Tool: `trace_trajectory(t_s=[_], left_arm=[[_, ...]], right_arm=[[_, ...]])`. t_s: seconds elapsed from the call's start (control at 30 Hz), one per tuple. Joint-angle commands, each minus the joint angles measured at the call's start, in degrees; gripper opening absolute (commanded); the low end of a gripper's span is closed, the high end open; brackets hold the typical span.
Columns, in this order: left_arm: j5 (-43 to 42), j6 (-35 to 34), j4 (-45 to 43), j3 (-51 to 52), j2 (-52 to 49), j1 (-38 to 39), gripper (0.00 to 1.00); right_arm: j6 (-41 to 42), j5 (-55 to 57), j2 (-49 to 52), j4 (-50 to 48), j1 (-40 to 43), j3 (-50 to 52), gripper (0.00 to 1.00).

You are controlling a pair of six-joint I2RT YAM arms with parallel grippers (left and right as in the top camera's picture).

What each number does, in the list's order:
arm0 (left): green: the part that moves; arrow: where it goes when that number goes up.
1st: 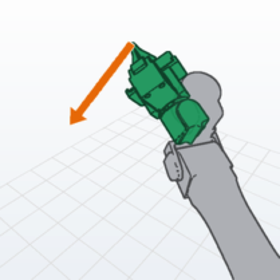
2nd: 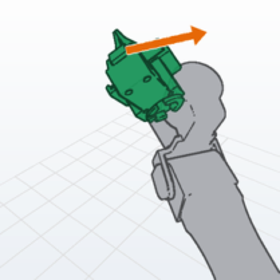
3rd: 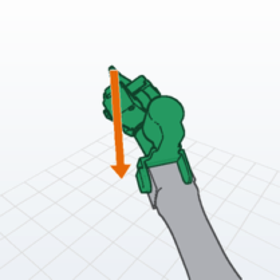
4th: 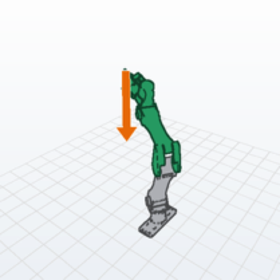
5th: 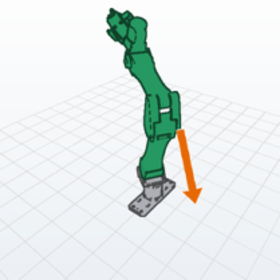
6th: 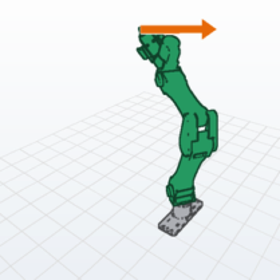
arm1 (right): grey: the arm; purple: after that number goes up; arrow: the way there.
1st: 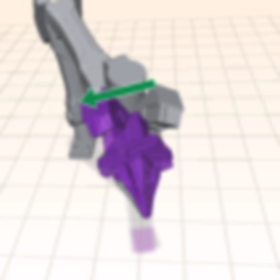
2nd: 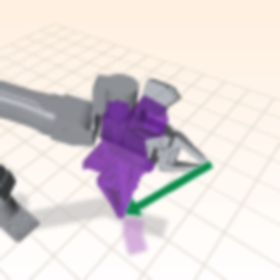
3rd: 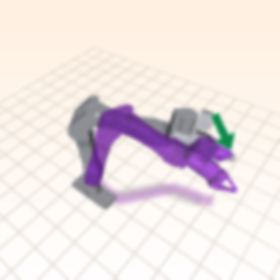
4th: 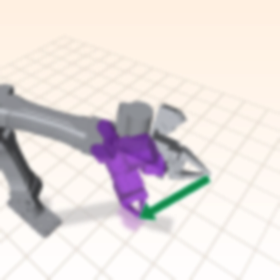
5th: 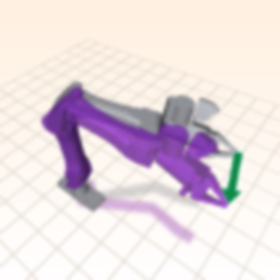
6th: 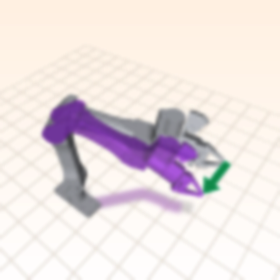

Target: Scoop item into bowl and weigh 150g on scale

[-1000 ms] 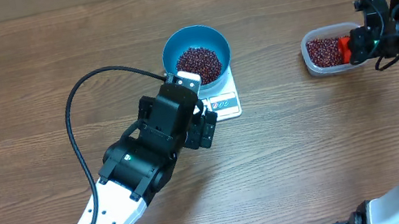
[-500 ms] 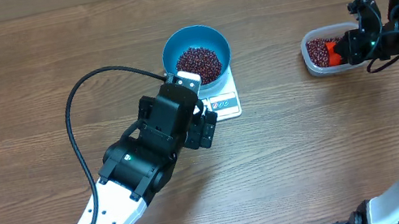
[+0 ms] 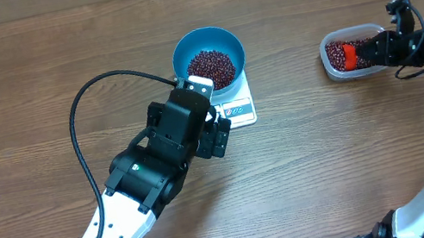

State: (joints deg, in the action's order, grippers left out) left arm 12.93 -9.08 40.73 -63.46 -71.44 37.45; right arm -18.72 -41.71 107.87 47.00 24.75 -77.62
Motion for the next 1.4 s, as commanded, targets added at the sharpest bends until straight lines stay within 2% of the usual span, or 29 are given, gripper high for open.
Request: trace_trajectory(t_s=[0.0,0.23,0.43,0.83,1.37], left_arm=[[1.0,-0.8,-0.2,-0.5,-0.5,-0.3,1.00],[1.0,-0.8,-0.2,-0.5,-0.5,-0.3,1.00],[1.0,-0.8,-0.2,-0.5,-0.5,-0.3,1.00],[1.0,-0.8,-0.2,-0.5,-0.5,-0.3,1.00],[1.0,-0.8,-0.2,-0.5,-0.5,-0.3,1.00]], right_arm=[[0.9,-2.0,2.5,1.2,1.2,0.5,0.04],[1.2,-1.9,3.1,1.6,3.8,0.5,0.04],[4.2,-2.4,7.5,1.6,4.9,0.5,0.04],[5.3,-4.8,8.0,1.6,8.6,0.5,0.04],[5.2,-20.0,8.0,2.8,13.8,0.5,0.04]])
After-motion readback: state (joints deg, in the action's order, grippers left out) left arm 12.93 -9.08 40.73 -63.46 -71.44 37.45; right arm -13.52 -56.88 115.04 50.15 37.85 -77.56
